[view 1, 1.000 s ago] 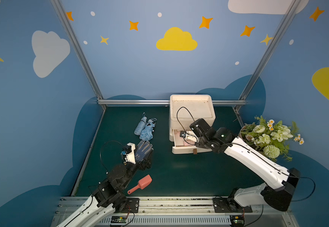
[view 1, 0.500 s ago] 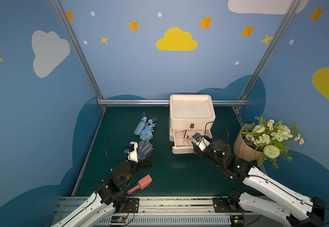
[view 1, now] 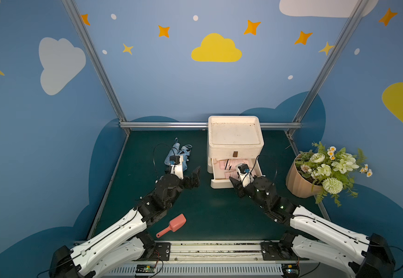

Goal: Place the umbrella in the drawer by color
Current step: Close the drawer in the storage box.

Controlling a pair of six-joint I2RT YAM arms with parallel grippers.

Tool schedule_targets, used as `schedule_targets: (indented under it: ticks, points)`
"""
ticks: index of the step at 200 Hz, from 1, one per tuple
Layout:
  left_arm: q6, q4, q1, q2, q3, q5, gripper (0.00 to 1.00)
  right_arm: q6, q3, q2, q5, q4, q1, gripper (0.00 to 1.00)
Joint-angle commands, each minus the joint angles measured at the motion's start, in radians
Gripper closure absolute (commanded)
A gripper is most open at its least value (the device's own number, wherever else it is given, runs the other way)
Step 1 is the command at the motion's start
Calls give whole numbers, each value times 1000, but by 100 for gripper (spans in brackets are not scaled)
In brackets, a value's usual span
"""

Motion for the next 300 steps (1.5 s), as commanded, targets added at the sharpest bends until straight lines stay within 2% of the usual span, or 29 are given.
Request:
schedule_targets:
  ticks: [1,26,94,120,159,193,233,261,300]
  points:
    - [-27,8,42,61,71,12,0,26,-41,-70,53,48,8,50]
    - [-62,22,98,156,154,83,0,6,-95,-149,82,46,9,51]
    - [-62,94,134,341,320,62,0,0,-152,-240,77,-28,10,52]
    - [-57,93,183,421,406,196,0,18,-160,-251,67,-24,11,52]
    - [-117,20,244,553,558,271,0,39,-161,-233,35,-7,14,53]
    - [-73,-50,244,665,692,284,1,71,-151,-222,11,4,25,54]
    - [-59,-127,244,807,842,339,8,104,-142,-222,33,4,47,55]
    - [-34,-177,232,899,939,329,15,145,-143,-229,64,8,61,58]
    - [27,-229,191,984,1041,205,23,289,-176,-246,148,-29,100,61]
